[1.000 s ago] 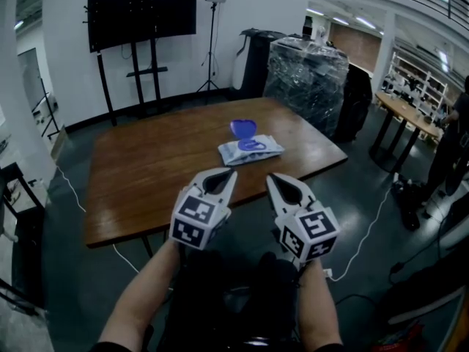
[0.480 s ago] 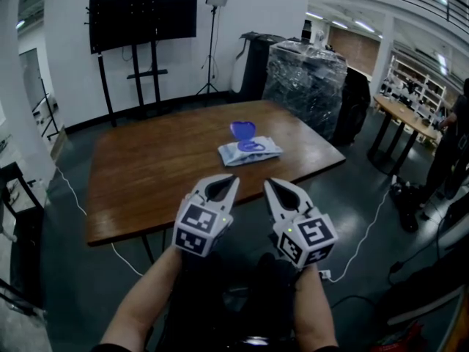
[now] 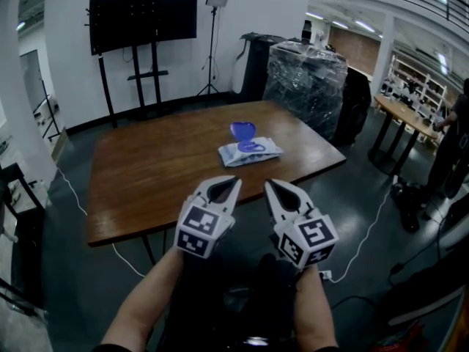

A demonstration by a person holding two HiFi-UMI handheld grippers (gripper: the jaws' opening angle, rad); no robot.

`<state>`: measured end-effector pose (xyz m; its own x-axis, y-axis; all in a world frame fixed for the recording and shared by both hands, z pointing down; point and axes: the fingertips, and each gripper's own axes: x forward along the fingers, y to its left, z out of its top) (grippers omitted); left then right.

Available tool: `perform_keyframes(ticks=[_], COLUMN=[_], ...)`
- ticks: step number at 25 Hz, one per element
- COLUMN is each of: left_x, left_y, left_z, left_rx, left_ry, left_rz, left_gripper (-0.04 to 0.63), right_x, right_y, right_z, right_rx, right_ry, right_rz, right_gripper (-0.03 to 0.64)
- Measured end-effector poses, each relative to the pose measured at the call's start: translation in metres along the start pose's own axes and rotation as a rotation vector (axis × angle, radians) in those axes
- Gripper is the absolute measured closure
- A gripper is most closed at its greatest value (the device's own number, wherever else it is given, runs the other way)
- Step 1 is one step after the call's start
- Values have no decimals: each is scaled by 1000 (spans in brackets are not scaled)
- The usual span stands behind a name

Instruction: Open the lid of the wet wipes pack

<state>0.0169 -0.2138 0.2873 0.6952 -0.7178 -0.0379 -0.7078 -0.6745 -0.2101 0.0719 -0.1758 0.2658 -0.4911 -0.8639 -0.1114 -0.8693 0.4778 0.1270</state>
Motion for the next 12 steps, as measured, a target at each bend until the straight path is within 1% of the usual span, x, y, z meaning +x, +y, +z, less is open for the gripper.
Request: perform_keyframes(ticks=[12], left_x=[-1], left_y=[1], left_z=[0], left_rx=[1], left_ry=[-1], left_rz=[-1], left_gripper=[589], right_x=[1], right_y=[1], right_z=[-1], right_rx=[3], right_ry=[1], right_rz=[2], right_gripper=[607])
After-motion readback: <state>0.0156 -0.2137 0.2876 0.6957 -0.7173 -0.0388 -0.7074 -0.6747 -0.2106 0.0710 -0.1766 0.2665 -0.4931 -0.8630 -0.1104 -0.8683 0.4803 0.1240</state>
